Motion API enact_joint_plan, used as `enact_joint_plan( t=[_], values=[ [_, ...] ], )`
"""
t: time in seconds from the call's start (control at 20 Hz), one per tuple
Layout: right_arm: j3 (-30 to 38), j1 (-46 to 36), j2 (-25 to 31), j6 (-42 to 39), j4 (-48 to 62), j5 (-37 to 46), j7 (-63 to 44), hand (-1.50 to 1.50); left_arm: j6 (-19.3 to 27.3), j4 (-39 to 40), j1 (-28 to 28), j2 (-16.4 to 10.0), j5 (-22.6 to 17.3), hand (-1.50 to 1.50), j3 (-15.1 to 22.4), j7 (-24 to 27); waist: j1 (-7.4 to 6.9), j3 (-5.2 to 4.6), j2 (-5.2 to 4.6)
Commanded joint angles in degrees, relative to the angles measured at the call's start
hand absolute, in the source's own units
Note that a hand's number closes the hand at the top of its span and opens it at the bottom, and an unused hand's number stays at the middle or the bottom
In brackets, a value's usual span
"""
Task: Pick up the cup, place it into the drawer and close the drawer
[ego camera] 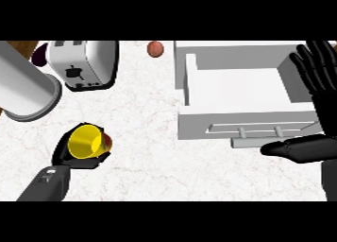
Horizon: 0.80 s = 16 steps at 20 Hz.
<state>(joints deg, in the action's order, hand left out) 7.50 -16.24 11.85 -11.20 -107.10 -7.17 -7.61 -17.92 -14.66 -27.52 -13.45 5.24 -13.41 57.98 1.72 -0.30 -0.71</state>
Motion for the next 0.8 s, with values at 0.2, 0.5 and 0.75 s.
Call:
enact_joint_plan(
  t=[0.2,0.5,0.75],
  values=[
    [0.84,1.03,-0.09,0.18,-0.55,-0.62,-0.14,-1.50,9.07,-2.96,0.86,2.05,-3.19,1.50,-4.94,13.00,-0.33,0.08,0.16],
    [2.69,-1.33,1.48,-0.16,-0.40,-2.51,-2.28,-1.50,12.47,-4.65,-2.83,6.42,-8.65,1.50,-10.40,11.57,-0.41,0.14,0.43],
    [1.18,1.38,0.61,-1.15,1.30,-0.80,0.96,-1.50,6.33,-8.84,-7.17,7.21,-7.83,1.50,-6.98,6.97,-1.22,0.29,0.71]
  ],
)
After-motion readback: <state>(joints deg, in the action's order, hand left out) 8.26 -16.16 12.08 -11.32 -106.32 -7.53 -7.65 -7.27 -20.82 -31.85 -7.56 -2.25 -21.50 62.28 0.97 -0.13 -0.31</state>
